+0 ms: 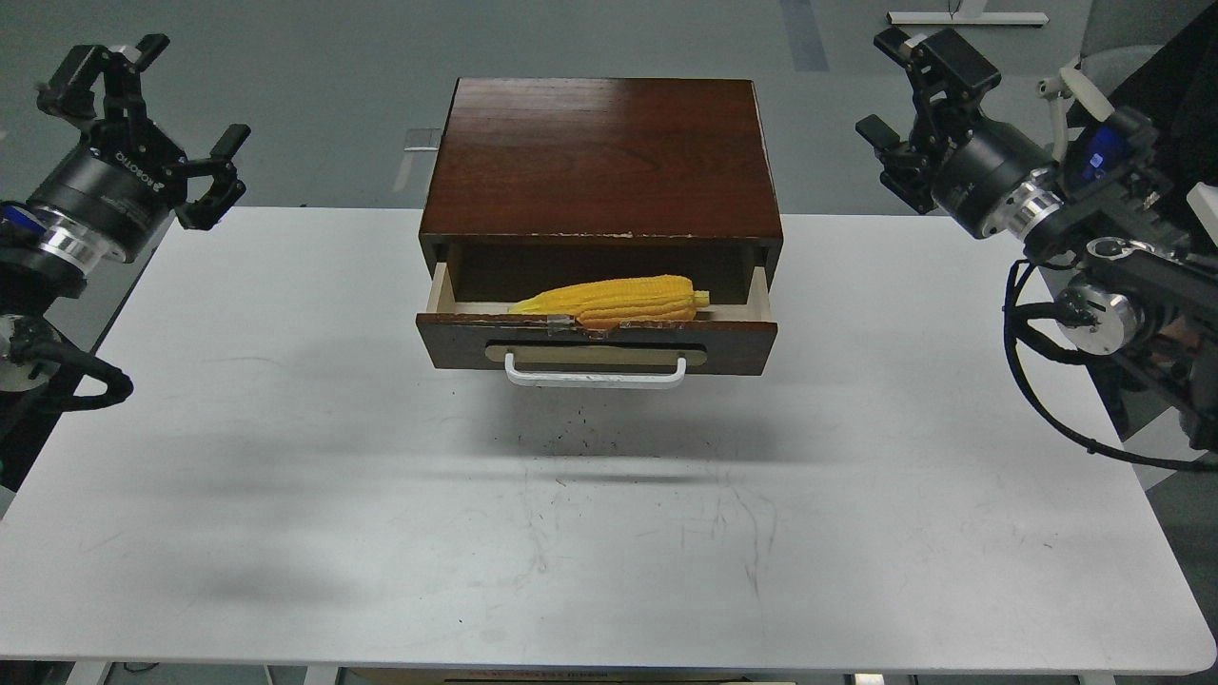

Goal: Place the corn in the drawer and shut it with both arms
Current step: 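Release the corn into the drawer and withdraw the right gripper, then reach the left gripper toward the front of the open drawer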

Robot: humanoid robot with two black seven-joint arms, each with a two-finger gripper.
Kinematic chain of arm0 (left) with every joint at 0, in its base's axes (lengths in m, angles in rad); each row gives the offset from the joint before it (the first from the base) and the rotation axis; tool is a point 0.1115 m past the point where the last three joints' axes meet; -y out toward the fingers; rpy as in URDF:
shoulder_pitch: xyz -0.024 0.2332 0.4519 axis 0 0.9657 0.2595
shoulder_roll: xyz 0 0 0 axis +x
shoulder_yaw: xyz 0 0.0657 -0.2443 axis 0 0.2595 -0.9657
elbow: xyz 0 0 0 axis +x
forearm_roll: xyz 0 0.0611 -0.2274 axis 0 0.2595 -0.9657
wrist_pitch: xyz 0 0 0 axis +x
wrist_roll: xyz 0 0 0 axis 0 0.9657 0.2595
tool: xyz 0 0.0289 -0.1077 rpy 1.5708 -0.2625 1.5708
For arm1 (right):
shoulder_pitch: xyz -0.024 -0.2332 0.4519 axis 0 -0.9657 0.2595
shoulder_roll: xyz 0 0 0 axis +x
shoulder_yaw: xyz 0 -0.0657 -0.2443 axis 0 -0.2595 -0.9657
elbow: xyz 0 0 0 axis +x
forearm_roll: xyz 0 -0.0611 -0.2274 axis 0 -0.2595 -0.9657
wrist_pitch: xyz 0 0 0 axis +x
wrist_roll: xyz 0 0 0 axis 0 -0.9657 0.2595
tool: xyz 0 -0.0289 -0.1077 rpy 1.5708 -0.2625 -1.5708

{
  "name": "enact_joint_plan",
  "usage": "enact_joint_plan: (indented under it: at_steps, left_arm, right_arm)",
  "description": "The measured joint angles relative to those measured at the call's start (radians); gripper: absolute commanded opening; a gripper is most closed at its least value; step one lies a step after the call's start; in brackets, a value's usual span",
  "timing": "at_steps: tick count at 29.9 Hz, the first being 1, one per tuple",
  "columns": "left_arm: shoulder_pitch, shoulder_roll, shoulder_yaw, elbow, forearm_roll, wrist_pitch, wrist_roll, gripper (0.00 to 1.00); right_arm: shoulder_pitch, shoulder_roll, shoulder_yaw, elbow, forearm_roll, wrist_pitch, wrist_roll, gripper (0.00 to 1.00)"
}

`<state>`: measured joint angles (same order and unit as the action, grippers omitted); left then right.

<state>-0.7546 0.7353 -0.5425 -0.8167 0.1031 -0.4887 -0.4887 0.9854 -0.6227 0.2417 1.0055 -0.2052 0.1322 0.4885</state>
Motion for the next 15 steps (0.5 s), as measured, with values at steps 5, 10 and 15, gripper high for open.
enact_joint_plan:
  at_steps: [5,10,15]
  left_arm:
    - [-0.003,0.015,-0.006,-0.061,0.140,0.000,0.000,1.00]
    - [-0.012,0.044,-0.021,-0.242,0.335,0.000,0.000,1.00]
    - [-0.039,0.041,-0.040,-0.451,0.537,0.000,0.000,1.00]
  right_arm:
    - [-0.102,0.000,0.069,-0.045,0.135,0.075,0.000,1.00]
    - [-0.147,-0.001,0.077,-0.071,0.148,0.105,0.000,1.00]
    - [-0.165,-0.006,0.076,-0.073,0.149,0.108,0.000,1.00]
